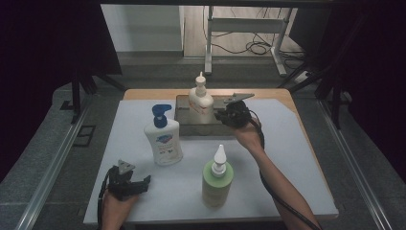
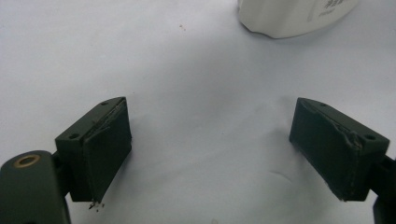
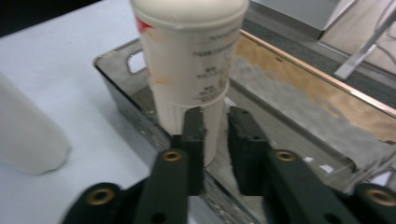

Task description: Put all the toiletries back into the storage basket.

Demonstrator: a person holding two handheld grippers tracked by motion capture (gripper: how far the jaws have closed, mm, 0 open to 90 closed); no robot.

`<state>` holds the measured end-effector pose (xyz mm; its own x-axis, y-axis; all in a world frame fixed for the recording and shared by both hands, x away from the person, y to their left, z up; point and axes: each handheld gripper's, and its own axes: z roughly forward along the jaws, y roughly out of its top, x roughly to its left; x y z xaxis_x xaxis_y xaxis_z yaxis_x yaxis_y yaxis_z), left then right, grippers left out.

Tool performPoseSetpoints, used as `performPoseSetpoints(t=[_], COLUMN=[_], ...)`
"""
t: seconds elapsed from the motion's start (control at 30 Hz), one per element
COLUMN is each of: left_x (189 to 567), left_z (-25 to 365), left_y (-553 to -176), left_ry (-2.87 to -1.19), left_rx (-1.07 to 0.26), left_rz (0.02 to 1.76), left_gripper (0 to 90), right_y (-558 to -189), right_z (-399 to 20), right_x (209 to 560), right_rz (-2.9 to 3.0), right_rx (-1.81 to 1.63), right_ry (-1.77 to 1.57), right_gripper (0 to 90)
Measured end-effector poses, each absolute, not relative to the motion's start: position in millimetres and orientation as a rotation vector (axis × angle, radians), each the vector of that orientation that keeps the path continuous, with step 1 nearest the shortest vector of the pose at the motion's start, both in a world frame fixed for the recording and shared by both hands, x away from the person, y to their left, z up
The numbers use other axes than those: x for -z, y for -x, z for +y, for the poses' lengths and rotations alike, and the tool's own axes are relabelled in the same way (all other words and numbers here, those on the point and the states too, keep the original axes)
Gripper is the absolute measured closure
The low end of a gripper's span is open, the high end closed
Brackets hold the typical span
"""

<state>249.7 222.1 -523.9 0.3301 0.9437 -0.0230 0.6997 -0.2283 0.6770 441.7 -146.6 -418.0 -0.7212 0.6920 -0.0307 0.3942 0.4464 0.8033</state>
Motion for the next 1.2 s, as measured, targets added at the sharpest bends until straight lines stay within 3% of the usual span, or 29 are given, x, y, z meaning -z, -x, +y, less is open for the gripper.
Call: performPoseSetpoints(t=[0.17, 1.2], left_x=[524, 524], left_z=[222, 222], left_y=[-250, -250], left_ry=[-2.008, -2.007], left_rx=[-0.534, -0.534], left_rz=[1.438, 1.438], left_gripper=[12.5, 12.4], right_y=[-448, -486], right_z=[-148, -127], right_x=[423, 456], right_rz=[2.336, 2.426], right_rx=[-1.176, -1.076], right_ry=[-0.952, -1.125], right_gripper=[89.3, 89.4])
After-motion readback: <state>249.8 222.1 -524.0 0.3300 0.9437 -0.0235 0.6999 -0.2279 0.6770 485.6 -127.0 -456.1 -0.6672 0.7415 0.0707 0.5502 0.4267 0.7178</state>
